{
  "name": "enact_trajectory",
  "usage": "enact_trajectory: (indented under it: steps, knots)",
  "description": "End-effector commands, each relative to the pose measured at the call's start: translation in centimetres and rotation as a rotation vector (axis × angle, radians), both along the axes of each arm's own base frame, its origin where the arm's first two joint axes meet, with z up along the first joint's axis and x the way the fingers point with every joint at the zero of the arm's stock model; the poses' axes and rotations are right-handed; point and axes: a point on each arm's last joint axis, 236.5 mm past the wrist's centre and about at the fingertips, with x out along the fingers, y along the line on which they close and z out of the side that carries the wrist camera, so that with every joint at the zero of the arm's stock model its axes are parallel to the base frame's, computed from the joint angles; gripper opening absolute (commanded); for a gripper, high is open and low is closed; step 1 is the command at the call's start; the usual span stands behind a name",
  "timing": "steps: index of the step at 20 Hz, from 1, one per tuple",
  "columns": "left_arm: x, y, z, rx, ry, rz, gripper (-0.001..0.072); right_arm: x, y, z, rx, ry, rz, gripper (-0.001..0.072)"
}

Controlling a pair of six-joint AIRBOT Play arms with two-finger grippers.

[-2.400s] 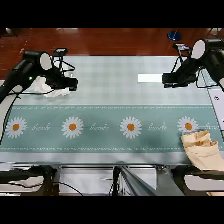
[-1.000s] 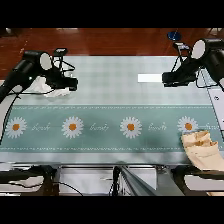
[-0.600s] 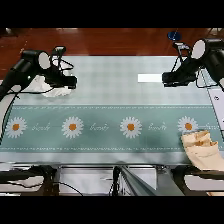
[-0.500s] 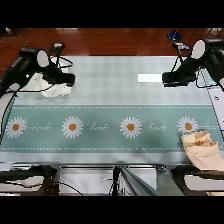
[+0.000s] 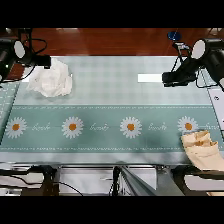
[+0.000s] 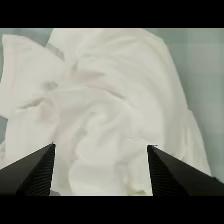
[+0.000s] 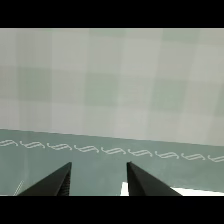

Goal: Fold the shirts.

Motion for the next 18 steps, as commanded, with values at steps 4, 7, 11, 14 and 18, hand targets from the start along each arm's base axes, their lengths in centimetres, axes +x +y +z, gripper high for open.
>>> enact_trajectory:
  steps: [4,7,11,14,18]
  knots:
    - [0.3,1.5,-7.2,0.006,0.132,0.023,0.0720,-0.3,0.0,0.0,0.000,0.012,0.000,0.0429]
    - [-0.7,1.9,-10.9,0.009,0.228,0.033,0.0720,-0.8,-0.1,-0.1,-0.002,0.035,0.000,0.0429]
    - [-1.5,1.9,-12.2,0.009,0.282,0.040,0.0028,-0.9,-0.1,-0.1,-0.003,0.037,0.000,0.0428]
    - [-0.4,2.1,-7.5,0.010,0.224,0.052,0.0027,-0.7,-0.1,-0.1,-0.004,0.032,0.000,0.0428]
    - [0.8,1.3,6.2,0.003,0.011,0.061,0.0027,-0.9,-2.5,0.0,-0.107,0.039,0.003,0.0425]
